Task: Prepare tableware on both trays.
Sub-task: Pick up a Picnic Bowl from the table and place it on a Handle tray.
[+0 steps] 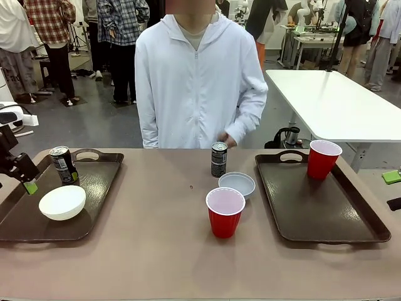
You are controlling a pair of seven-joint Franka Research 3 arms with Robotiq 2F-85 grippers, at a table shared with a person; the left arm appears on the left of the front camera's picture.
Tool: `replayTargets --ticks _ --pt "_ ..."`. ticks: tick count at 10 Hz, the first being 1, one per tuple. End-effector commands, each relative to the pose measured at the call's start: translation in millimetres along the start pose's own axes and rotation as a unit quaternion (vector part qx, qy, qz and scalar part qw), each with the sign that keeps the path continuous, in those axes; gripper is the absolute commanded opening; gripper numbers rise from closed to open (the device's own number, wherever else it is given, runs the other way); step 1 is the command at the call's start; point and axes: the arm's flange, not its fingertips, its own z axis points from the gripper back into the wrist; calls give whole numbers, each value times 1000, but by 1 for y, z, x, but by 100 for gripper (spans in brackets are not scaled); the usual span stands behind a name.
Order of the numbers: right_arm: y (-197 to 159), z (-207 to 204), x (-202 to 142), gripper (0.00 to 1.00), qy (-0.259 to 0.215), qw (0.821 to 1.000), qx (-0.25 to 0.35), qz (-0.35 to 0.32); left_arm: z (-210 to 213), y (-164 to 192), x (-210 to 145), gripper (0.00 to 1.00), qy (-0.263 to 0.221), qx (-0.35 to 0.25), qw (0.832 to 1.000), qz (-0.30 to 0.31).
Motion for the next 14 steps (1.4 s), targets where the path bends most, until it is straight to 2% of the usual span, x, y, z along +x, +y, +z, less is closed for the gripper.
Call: replayTargets --ticks 1,2,4,6,7,10,12,13,14 --pt "0 0 1 100 -3 1000 8 1 -1 0 0 100 0 -4 1000 -3" --pt "0 0 0 100 0 1000 0 0 0 0 0 100 0 0 1000 0" --pt "38 2 7 100 13 999 -40 20 24 22 6 100 17 -122 992 -41" --pt "83 -5 28 100 37 995 -89 38 47 61 0 100 15 -230 971 -63" --pt "109 -13 43 100 45 991 -121 43 57 93 -4 100 15 -298 953 -59" --pt "157 -47 75 100 84 980 -175 43 62 195 -21 100 -5 -445 895 -3" --pt "193 -76 91 100 107 965 -237 43 53 256 -32 100 -20 -514 857 26" --pt "206 -91 98 100 102 953 -281 43 42 269 -37 100 -24 -531 846 33" --pt "219 -106 106 100 78 938 -334 39 34 282 -40 100 -28 -551 833 33"
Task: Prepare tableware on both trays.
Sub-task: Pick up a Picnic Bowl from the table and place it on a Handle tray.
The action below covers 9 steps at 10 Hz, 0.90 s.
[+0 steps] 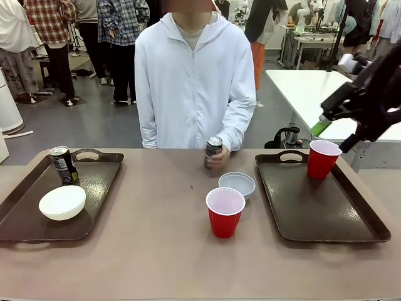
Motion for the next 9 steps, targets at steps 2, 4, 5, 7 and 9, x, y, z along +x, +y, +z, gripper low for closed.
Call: replayTargets --ticks 2,4,5,7,9 --pt "40 -15 21 100 -20 991 -124 -38 15 17 13 100 -11 -50 999 -12" --pt "33 -9 17 100 -20 996 -84 -11 8 22 8 100 -7 -40 999 2" --pt "33 -9 17 100 -20 996 -84 -11 8 22 8 100 -7 -40 999 2" --pt "41 -13 17 100 -22 995 -98 -17 8 22 8 100 -7 -40 999 2" --pt "32 -58 49 100 -51 987 -151 -26 8 22 8 100 -7 -40 999 2"
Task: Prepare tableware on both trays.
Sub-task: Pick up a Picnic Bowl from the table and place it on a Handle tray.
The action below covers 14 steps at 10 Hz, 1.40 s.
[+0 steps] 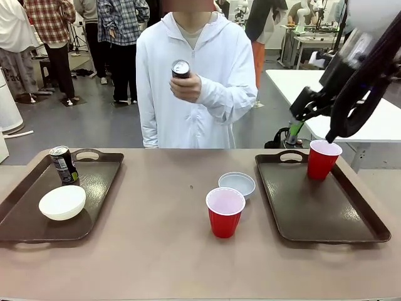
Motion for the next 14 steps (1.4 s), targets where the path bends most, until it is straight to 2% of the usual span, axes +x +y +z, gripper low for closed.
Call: replayTargets --ticks 1,3,4,5,6,8,14 --pt "13 -47 31 100 -37 997 -68 -13 0 -3 -3 100 1 9 1000 4" --pt "22 -83 61 100 -59 995 -82 7 0 -3 -3 100 1 9 1000 4" --pt "22 -85 55 100 -25 997 -73 4 0 -3 -3 100 1 9 1000 4" --pt "22 -54 9 100 56 993 -105 -19 0 -3 -3 100 1 9 1000 4" --pt "19 -7 -63 100 73 992 -88 44 0 -3 -3 100 1 9 1000 4" --pt "3 15 -97 100 89 992 -86 22 0 -3 -3 100 1 9 1000 4" --pt "-3 -2 -89 100 100 993 -63 12 0 -3 -3 100 1 9 1000 4"
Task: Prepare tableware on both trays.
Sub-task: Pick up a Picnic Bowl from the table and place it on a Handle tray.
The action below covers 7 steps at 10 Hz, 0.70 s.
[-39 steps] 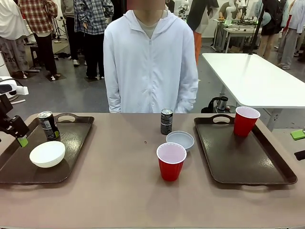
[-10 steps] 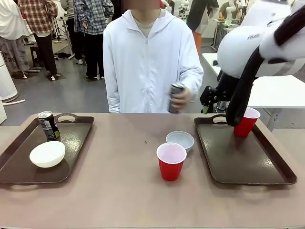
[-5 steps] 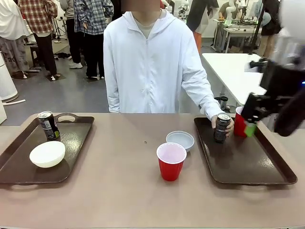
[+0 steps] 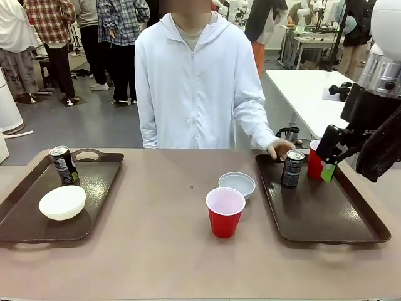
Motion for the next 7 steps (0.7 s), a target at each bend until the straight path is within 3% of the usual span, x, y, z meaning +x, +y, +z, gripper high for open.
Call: replayTargets --ticks 1,5,7 --pt "1 -1 5 100 -9 1000 15 4 0 -2 -3 100 1 9 1000 5" --pt "3 -1 19 100 -11 1000 1 13 0 -2 -3 100 1 9 1000 5" --pt "1 1 10 100 -11 1000 2 0 0 -2 -3 100 1 9 1000 5"
